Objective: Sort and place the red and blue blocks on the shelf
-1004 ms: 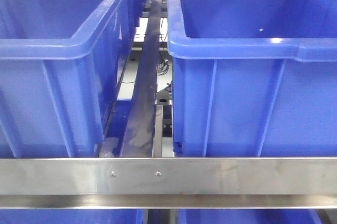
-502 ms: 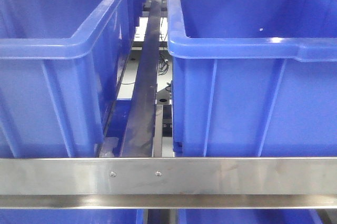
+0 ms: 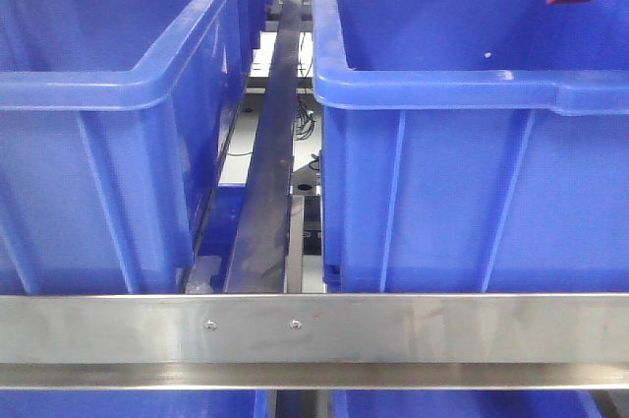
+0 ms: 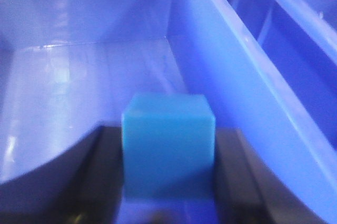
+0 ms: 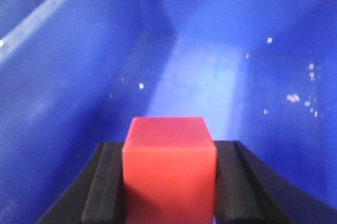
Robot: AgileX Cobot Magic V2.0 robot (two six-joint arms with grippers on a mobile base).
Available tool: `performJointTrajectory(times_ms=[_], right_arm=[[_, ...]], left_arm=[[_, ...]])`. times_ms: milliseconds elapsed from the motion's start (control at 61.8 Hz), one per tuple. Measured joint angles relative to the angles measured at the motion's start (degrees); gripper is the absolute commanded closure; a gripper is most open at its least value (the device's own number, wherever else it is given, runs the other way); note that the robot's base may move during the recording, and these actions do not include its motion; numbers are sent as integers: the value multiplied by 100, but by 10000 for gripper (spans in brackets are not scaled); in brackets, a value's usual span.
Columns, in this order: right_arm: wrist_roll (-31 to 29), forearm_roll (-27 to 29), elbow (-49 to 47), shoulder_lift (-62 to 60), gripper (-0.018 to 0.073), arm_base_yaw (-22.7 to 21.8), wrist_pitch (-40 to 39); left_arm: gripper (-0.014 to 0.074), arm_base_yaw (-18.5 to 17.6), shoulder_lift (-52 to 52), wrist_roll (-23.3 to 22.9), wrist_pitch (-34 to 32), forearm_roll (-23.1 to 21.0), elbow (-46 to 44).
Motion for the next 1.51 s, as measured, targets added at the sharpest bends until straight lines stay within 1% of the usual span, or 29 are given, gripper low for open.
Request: performJointTrajectory(times_ms=[65, 113, 243, 356, 421, 469, 583, 648, 680, 761, 777, 793, 826, 858, 874, 890, 955, 1101, 1263, 1392, 1441, 1505], right_arm=[[0, 0, 0, 0, 14, 0, 0], [0, 0, 0, 0, -13, 0, 0], [0, 0, 0, 0, -14, 0, 0], [0, 0, 0, 0, -14, 0, 0], [-31, 0, 0, 0, -12, 0, 0], [-95, -40, 0, 0, -13, 0, 0], [-446, -171, 0, -108, -3, 0, 0], [-639, -202, 0, -255, 34, 0, 0], [-698, -202, 0, -356, 76, 0, 0], [-803, -225, 0, -607, 215, 0, 37], [-812, -226, 0, -653, 261, -12, 53], [-811, -226, 0, -698, 293, -24, 77], [-825, -235, 0, -851, 408, -71, 121], [-846, -235, 0, -946, 487, -131, 167], [-847, -239, 0, -981, 516, -158, 179], [-847, -239, 0, -1014, 525, -187, 194], [-847, -239, 0, -1150, 488, -360, 289], [-858, -171, 0, -1378, 491, -685, 620], [-858, 211, 0, -1486, 491, -731, 977], [-858, 826, 0, -1561, 491, -741, 1155], [-858, 958, 0, -1587, 491, -741, 1155], [-858, 1016, 0, -1623, 491, -799, 1155]], left_arm=[[-20, 0, 0, 0, -5, -25, 0], [-18, 0, 0, 0, -5, -33, 0], [4, 0, 0, 0, -5, -33, 0], [44, 0, 0, 0, -5, -33, 0], [84, 0, 0, 0, -5, -33, 0], [132, 0, -29, 0, -5, -33, 0], [246, 0, -137, 0, -5, -33, 0], [323, 0, -196, 0, -5, -33, 0], [358, 0, -243, 0, -5, -33, 0], [461, 92, -326, 0, -5, -33, 0], [477, 123, -360, 0, -5, -33, 0], [479, 170, -381, 0, -5, -33, 0], [468, 281, -449, 0, -5, -33, 0], [472, 382, -528, 0, -5, -33, 0], [474, 443, -556, 0, -5, -33, 0], [474, 485, -585, 0, -5, -33, 0], [474, 662, -730, 0, -5, -33, 0], [474, 965, -1152, 0, 6, -33, 0], [474, 1004, -1436, 0, 218, -33, 0], [473, 1004, -1598, 0, 588, -33, 14], [474, 1004, -1676, 0, 586, -33, 68], [474, 1004, -1819, 0, 408, -33, 211]])
